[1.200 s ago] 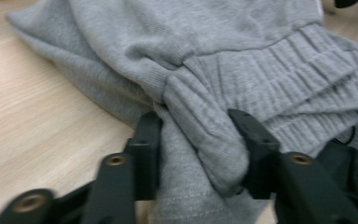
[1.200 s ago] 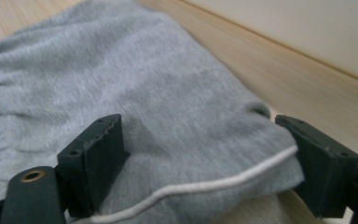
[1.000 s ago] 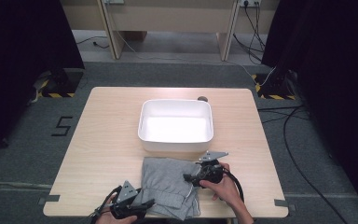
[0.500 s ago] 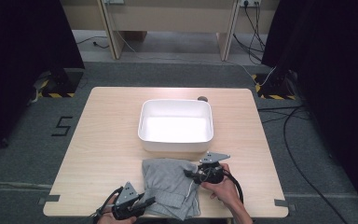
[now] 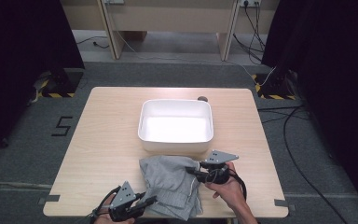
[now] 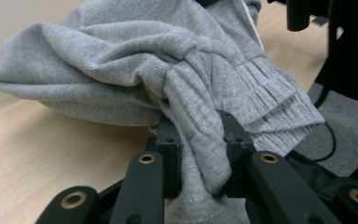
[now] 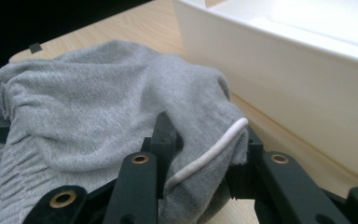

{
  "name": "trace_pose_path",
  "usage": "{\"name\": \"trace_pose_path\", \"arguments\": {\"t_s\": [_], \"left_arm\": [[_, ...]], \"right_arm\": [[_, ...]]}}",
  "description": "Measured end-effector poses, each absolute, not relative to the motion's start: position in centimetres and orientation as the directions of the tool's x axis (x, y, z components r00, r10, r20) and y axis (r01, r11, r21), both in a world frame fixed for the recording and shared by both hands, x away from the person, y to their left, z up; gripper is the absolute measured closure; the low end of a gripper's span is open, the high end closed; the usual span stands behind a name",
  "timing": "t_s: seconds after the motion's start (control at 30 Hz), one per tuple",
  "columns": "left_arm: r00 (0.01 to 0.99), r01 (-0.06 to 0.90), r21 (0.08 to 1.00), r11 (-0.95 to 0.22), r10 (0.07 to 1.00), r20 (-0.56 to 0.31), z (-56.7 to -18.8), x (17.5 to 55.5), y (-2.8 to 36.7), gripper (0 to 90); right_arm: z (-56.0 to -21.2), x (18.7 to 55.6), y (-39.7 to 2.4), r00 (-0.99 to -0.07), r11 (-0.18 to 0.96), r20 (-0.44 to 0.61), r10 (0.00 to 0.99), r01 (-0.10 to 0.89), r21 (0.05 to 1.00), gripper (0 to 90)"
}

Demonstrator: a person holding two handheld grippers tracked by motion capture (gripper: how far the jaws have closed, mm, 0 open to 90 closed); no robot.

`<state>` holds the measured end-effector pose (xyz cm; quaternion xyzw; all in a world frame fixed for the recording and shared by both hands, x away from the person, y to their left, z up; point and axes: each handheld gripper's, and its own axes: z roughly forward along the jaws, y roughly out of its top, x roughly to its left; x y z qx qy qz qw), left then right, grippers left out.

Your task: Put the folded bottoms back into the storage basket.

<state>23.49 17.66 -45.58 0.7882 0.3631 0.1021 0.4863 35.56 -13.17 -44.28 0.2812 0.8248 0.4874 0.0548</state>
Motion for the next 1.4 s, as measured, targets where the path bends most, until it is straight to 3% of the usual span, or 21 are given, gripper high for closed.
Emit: {"name": "trace_pose_path", "arguments": {"t_s": [0.33, 1.4], "left_arm": [[0.719, 0.469, 0.855, -0.219, 0.658, -0.226, -43.9, 23.6, 17.8, 72.8], [0.770, 0.375, 0.895, -0.241, 0.618, -0.156, -36.9, 27.2, 17.1, 73.0]], "right_arm": [[-42.1, 35.1, -13.9, -0.843, 0.324, 0.171, 0.511, 0.373, 0.869, 69.3], [-36.6, 37.1, -14.2, -0.850, 0.235, 0.133, 0.510, 0.286, 0.929, 70.2]]}}
